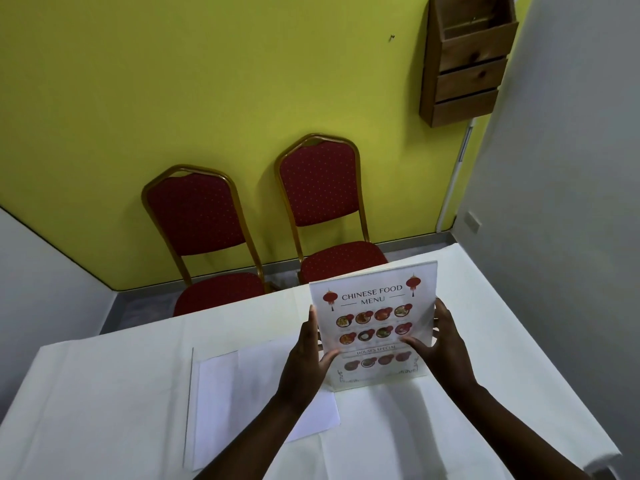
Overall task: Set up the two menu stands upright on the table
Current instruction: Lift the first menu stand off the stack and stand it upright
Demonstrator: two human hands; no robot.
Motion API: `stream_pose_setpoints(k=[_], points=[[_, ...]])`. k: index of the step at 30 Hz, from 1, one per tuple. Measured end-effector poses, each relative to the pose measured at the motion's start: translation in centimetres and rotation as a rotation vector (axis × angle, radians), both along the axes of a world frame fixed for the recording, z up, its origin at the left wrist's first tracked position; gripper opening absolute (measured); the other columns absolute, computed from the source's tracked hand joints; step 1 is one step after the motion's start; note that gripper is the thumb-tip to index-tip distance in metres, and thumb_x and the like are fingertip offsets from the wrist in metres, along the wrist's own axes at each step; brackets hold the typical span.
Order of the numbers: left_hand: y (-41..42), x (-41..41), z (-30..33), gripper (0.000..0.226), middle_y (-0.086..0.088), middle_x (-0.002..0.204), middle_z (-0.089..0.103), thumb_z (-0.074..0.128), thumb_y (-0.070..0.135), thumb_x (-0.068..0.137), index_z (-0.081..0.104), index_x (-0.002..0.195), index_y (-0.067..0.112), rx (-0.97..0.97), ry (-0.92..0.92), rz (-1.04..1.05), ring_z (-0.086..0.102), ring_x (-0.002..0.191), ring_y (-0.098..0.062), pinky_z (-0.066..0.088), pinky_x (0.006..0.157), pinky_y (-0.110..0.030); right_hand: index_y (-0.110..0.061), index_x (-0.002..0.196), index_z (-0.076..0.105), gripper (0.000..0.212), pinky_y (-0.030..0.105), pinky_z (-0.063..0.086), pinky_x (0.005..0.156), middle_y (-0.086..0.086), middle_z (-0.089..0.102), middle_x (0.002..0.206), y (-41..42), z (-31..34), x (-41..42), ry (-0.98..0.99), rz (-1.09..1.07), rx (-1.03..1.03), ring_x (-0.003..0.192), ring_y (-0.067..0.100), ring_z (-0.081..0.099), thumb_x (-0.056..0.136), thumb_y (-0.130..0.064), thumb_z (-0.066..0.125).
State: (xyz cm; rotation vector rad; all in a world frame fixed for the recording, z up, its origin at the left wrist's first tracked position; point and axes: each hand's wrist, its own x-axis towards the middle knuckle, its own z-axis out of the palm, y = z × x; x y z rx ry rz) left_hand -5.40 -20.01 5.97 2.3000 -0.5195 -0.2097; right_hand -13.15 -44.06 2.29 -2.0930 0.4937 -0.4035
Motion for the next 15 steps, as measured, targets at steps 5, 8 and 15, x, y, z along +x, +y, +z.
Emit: stream_pose_setpoints(k=[5,8,15], points=[[0.8,-0.1,-1.1,0.095,0.003,0.149,0.04,0.072,0.037,0.079,-0.004,0.134,0.054,0.017,0.025,-0.009,0.053,0.125,-0.02,0.049,0.095,-0.043,-0.02,0.141,0.031,0.087,0.028,0.047,0.091,0.003,0.045,0.137,1.0,0.0,-0.8,-0.056,-0.058,-0.07,0.121,0.018,0.048,0.071,-0.03,0.082],[1.6,-0.1,-1.6,0.1,0.005,0.151,0.036,0.073,0.041,0.077,-0.003,0.143,0.041,0.021,0.045,-0.006,0.05,0.127,-0.018,0.048,0.098,-0.042,-0.01,0.138,0.034,0.087,0.034,0.037,0.101,0.008,0.037,0.139,2.3,0.1,-1.7,-0.092,-0.143,-0.225,0.129,0.025,0.037,0.069,-0.026,0.084],[6.4,0.7,-3.8,0.051,0.006,0.147,0.043,0.049,0.04,0.094,0.036,0.141,0.027,0.196,-0.075,-0.096,0.039,0.135,-0.01,0.029,0.106,-0.018,-0.013,0.131,0.048,0.068,0.039,0.048,0.1,0.006,0.049,0.133,8.7,-1.9,-3.5,-0.152,0.201,-0.454,0.125,0.021,0.047,0.073,-0.034,0.079]])
